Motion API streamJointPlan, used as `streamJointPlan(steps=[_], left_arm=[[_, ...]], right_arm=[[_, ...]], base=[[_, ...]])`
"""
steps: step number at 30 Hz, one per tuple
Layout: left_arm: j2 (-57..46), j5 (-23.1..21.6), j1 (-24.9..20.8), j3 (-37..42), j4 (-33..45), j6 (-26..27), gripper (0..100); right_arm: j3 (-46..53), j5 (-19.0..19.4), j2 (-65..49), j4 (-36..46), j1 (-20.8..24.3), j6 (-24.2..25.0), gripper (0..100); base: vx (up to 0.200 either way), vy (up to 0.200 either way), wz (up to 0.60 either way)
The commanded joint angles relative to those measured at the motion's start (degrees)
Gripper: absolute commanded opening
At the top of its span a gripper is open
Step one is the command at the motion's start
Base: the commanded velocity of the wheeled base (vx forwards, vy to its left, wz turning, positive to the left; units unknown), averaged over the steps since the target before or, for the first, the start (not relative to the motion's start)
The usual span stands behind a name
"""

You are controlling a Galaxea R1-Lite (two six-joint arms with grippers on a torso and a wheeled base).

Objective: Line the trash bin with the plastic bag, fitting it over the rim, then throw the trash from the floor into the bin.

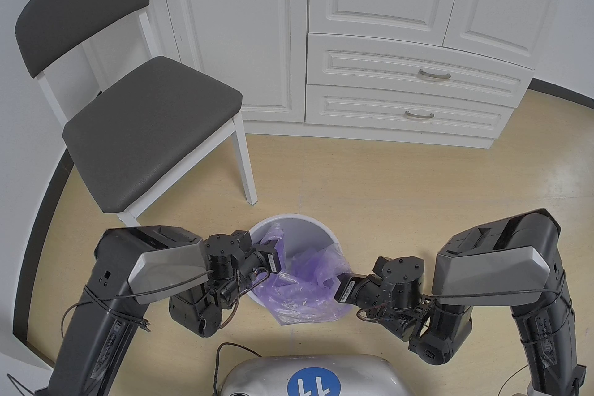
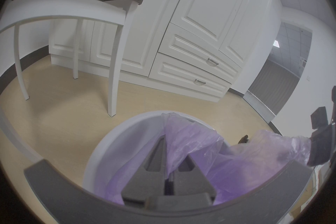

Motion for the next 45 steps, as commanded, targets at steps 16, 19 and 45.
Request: streamJointPlan(steps=[16,19,45], left_arm=[[-18.50,-19.55,9.29,22.35,0.39,17.11,0],[-16.83,-20.69,10.43,21.21,0.39,17.02,0],[-20.96,-22.27,15.09,21.21,0.30,17.81,0]], right_arm=[[10.77,1.02,-6.26,-1.05,-6.44,-25.95,0],[10.60,1.02,-6.26,-1.05,-6.44,-25.95,0],[15.61,4.18,-19.26,-1.05,-7.84,-26.47,0]], base=[[0.000,0.000,0.00],[0.000,0.000,0.00],[0.000,0.000,0.00]])
